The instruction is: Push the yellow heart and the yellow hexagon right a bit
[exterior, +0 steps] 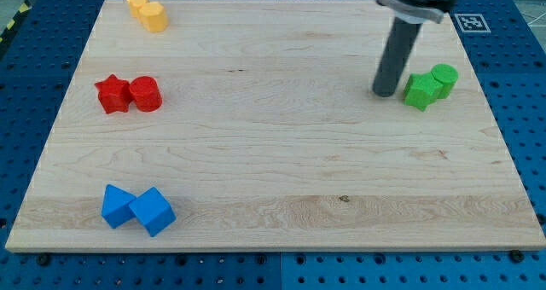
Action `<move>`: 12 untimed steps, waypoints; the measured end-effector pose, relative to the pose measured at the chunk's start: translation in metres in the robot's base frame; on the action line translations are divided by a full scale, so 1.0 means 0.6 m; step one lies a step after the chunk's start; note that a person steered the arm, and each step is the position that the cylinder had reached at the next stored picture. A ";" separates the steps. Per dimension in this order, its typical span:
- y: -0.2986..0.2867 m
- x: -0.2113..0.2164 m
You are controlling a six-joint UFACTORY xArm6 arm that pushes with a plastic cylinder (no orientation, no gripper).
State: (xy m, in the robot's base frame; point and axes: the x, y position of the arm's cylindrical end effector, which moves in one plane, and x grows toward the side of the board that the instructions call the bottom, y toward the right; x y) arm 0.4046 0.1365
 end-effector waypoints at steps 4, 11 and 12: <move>-0.177 -0.092; -0.699 -0.292; -0.698 -0.292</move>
State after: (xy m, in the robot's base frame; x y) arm 0.2292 -0.2824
